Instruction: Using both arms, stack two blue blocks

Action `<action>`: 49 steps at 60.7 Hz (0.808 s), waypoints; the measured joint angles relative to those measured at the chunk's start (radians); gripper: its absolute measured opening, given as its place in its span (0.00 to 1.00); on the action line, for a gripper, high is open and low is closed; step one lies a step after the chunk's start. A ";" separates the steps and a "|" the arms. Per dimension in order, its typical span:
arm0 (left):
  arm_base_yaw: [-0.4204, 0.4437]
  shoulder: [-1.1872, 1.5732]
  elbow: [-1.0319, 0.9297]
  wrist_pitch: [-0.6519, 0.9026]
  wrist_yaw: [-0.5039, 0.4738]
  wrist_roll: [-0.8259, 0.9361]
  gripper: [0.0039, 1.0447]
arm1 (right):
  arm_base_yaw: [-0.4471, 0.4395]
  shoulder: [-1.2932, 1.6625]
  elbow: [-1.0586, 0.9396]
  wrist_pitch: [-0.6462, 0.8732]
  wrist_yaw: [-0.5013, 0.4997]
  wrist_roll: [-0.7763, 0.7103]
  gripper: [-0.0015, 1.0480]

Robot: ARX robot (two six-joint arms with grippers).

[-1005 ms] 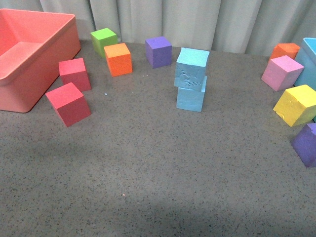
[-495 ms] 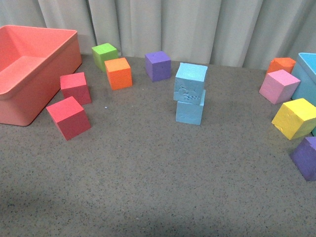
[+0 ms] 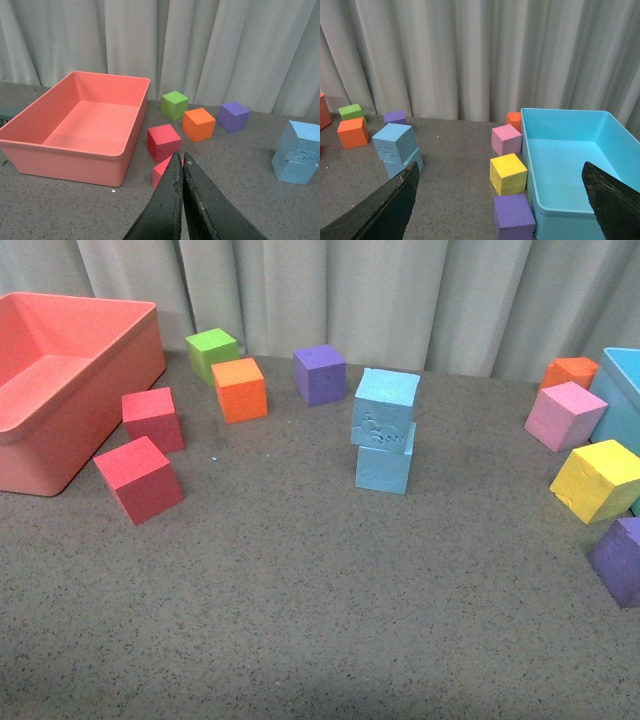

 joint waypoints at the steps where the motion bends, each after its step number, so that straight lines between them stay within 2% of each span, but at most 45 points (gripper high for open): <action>1: 0.000 -0.006 0.000 -0.006 0.000 0.000 0.03 | 0.000 0.000 0.000 0.000 0.000 0.000 0.91; 27: 0.000 -0.250 -0.001 -0.237 0.000 0.000 0.03 | 0.000 0.000 0.000 0.000 0.000 0.000 0.91; 49: 0.000 -0.373 -0.001 -0.358 0.000 0.000 0.03 | 0.000 0.000 0.000 0.000 0.000 0.000 0.91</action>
